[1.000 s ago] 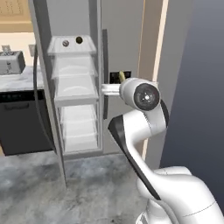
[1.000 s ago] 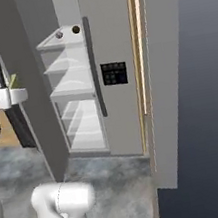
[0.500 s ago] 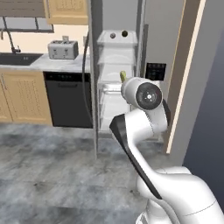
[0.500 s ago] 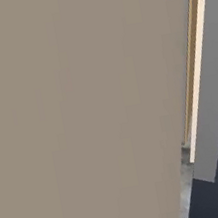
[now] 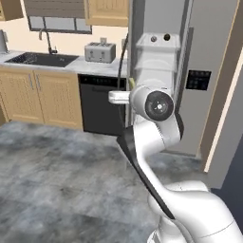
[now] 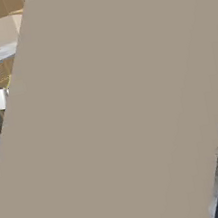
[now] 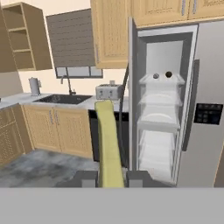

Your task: Pick the egg and butter from the fridge and place them by the bowl for mixing.

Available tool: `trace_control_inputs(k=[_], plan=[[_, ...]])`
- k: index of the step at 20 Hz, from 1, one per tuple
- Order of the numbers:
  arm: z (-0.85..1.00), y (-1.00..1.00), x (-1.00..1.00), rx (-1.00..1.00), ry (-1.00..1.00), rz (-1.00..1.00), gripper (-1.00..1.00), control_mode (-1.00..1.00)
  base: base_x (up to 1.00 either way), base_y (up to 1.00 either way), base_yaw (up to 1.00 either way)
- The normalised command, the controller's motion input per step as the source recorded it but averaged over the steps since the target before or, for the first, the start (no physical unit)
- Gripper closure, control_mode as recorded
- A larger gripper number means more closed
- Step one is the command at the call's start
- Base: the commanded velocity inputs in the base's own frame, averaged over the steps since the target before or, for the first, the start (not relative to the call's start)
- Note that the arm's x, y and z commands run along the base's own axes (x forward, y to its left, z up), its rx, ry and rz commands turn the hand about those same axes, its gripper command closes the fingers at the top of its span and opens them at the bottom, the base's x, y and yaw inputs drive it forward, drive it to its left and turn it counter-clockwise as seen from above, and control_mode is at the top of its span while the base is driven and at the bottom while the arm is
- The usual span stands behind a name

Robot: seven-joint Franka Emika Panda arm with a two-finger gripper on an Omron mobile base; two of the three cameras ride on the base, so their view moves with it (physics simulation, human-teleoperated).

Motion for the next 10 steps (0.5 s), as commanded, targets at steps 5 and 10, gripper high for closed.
trace_control_inputs(k=[5,10], plan=[[0.0,0.0,0.0,0.0,0.0,0.0,1.0,1.0,0.99,0.39,0.23],[0.0,0.0,0.0,0.0,0.0,0.0,1.0,1.0,0.94,0.85,0.1]])
